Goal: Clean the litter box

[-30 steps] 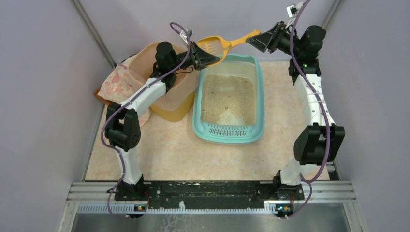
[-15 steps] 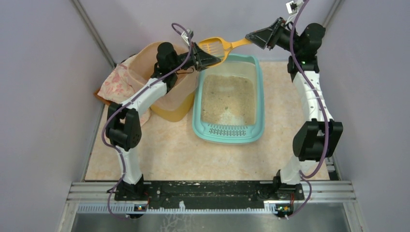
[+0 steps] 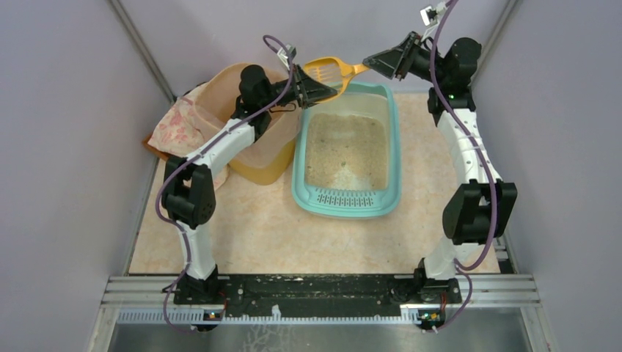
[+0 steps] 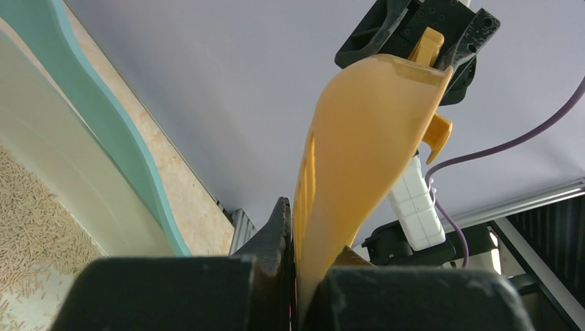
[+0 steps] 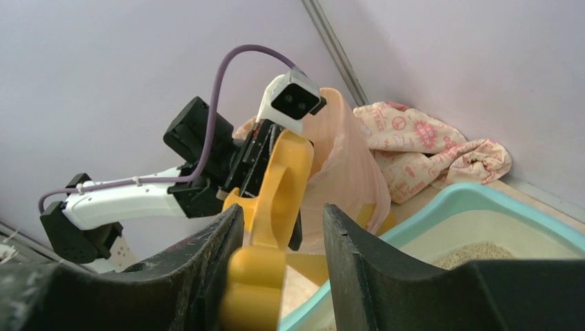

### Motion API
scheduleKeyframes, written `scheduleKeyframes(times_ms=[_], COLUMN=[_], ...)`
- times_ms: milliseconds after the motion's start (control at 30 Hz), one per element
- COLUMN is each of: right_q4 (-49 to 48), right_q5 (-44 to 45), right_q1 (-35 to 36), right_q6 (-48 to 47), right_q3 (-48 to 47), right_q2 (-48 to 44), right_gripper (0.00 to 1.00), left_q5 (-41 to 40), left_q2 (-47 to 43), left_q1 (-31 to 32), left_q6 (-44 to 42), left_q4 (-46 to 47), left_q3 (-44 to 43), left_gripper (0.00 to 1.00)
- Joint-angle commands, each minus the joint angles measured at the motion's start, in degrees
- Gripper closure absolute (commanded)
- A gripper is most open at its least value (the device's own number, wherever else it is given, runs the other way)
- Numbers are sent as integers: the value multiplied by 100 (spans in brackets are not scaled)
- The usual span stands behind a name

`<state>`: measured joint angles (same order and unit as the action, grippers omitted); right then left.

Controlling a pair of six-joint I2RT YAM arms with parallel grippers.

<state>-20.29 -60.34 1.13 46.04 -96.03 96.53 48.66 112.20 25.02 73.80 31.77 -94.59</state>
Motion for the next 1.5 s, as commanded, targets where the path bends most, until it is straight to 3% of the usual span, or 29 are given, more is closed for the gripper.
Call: scheduleKeyframes(times_ms=[0, 167, 267, 333, 467, 667, 733, 800, 1033, 1133, 1300, 1467], right_q4=[-172, -106, -97, -89, -104, -441, -818, -1129, -688, 324, 2794, 3178], right_q5=[-57, -19, -2, 22, 43, 158, 194, 227, 540, 904, 1686, 1729], right_q1=[27, 28, 28, 28, 28, -31, -83, -231, -830, -1100, -1228, -1124], right_q6=[-161, -245, -253, -261, -231, 182, 566, 882, 795, 147, -1527, -1873], right_q3=[61, 104, 82, 68, 24, 55, 102, 119, 123, 180, 53, 659], right_q2=[-209, -258, -261, -266, -247, -253, -255, -260, -419, -623, -922, -1166], right_gripper=[56, 65, 81, 97, 100, 100, 100, 100, 100, 100, 100, 100], left_q5=[83, 92, 113, 116, 110, 199, 246, 287, 346, 321, 434, 610], left_q2=[168, 205, 214, 214, 206, 241, 256, 258, 211, 174, 183, 142], left_q1=[33, 38, 35, 29, 18, -5, -7, -8, -85, -151, -191, -211], left_q6=[59, 98, 91, 99, 112, 125, 54, -63, -644, -908, -1800, -2152], left_q4=[286, 346, 354, 364, 386, 496, 457, 375, -168, -298, -953, -807], left_q3=[-214, -251, -245, -232, -172, -206, -276, -357, -549, -636, -1235, -1701], left_gripper=[100, 100, 100, 100, 98, 25, 10, 2, 1, 1, 1, 1])
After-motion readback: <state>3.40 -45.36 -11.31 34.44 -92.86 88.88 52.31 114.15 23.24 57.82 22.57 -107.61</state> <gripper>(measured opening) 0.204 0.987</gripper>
